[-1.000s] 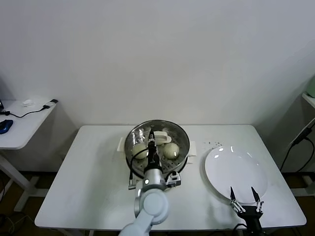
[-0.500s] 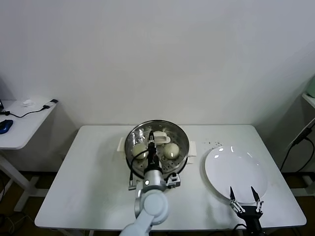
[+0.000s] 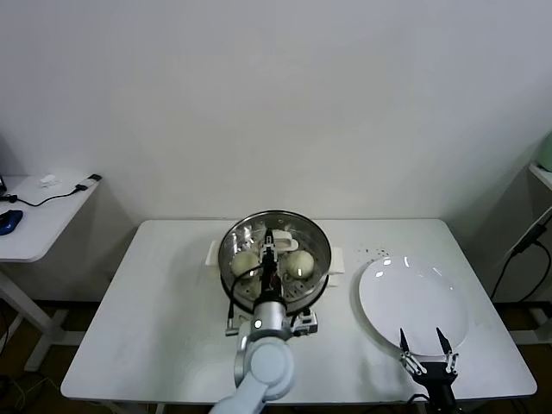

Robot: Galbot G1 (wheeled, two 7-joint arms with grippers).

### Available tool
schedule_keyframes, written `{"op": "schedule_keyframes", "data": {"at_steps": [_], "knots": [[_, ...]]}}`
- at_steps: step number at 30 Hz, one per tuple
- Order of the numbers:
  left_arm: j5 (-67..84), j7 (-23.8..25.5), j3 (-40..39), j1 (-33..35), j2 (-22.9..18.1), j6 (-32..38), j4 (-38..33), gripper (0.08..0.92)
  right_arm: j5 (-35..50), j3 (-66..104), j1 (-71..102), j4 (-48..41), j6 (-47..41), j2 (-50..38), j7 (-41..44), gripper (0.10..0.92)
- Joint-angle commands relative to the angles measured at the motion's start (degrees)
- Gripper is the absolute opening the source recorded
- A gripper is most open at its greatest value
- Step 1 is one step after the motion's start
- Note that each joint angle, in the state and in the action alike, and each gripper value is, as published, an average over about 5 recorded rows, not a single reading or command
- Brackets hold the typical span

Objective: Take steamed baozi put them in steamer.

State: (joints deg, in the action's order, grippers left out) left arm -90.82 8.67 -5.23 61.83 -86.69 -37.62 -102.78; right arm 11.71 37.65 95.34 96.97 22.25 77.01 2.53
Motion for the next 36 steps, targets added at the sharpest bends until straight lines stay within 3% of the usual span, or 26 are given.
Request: {"op": "schedule_keyframes", "data": {"at_steps": [1,5,8,16,19,26,36], "knots": [[6.4,0.1,-0.9,1.5,3.1,1.2,-8.0,0.404,-0.1,-0.2,-0.2,-0.2,-0.2,0.0,0.4,0.823],[11.2,-0.6,-0.4,3.3,5.7,3.3,-11.9,0.517,-0.4,-0.4,-0.4,-0.6,-0.3,0.1,0.7,0.823],[19.4,-3.6,1.1,4.9,7.4,8.7,-14.7,0.604,-0.2,-0.7,-0.6,-0.8,-0.2,0.4,0.5,0.823],[68.9,-16.4,14.4,10.7,10.3,27.9,-22.7,0.805,2.6,-1.3,-0.9,-0.4,5.0,0.6,0.8,0.823],[83.2,-17.8,22.4,13.5,10.6,32.2,-24.5,0.82,3.1,-1.4,-1.1,-0.2,6.1,0.5,1.0,0.823],[104.0,-14.0,38.6,21.2,11.6,39.1,-21.3,0.823,4.7,-2.1,-1.6,0.3,6.1,0.5,-0.3,0.823],[107.4,-14.1,42.0,27.6,14.7,49.2,-5.2,0.823,4.8,-1.1,-2.1,-0.3,4.6,0.1,-1.5,0.823]]}}
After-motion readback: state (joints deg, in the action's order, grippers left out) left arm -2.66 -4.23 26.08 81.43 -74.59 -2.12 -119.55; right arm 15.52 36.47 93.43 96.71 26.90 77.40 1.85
